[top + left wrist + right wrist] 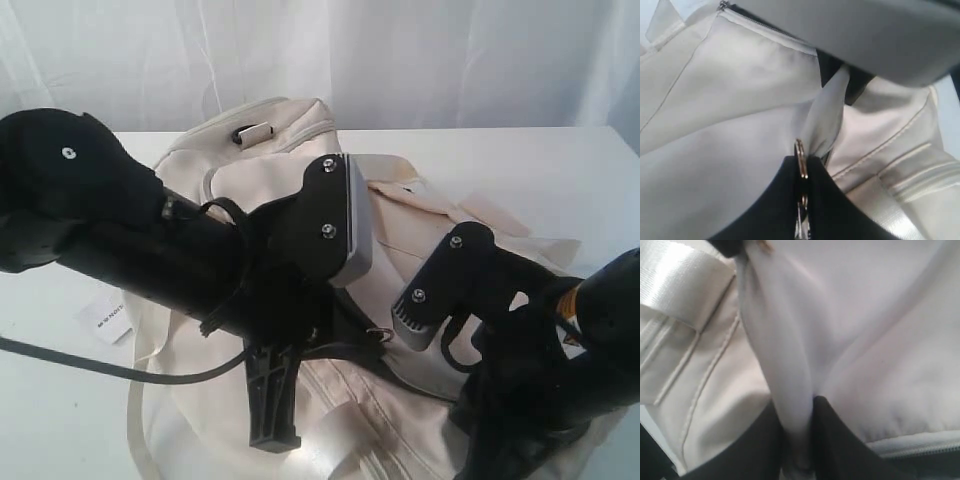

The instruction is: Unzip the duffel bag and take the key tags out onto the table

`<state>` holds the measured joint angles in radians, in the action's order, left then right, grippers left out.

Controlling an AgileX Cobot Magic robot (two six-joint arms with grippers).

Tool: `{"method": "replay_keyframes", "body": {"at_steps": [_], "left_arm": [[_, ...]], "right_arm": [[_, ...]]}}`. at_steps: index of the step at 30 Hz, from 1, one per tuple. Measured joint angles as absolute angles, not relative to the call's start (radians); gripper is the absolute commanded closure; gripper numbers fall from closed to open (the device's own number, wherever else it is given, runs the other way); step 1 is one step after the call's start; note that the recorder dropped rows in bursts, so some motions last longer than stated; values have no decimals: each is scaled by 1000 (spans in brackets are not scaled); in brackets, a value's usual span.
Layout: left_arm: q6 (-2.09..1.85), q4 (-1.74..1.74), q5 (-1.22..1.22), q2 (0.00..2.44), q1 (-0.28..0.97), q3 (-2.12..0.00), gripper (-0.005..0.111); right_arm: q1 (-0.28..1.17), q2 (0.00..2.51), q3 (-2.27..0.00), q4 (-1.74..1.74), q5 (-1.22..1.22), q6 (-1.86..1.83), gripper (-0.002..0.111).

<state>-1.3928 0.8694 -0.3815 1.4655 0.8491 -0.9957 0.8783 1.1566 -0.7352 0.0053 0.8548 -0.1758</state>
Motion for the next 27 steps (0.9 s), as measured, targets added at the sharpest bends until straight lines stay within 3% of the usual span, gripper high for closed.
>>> {"method": "replay_keyframes", "body": {"at_steps": [25, 27], "left_arm": [[-1393, 940, -378, 1458, 847, -996, 107], [-1393, 948, -373, 1463, 847, -996, 102]], "right_arm": [[878, 1157, -735, 0, 857, -176, 90], [878, 1157, -735, 0, 859, -176, 90]]}}
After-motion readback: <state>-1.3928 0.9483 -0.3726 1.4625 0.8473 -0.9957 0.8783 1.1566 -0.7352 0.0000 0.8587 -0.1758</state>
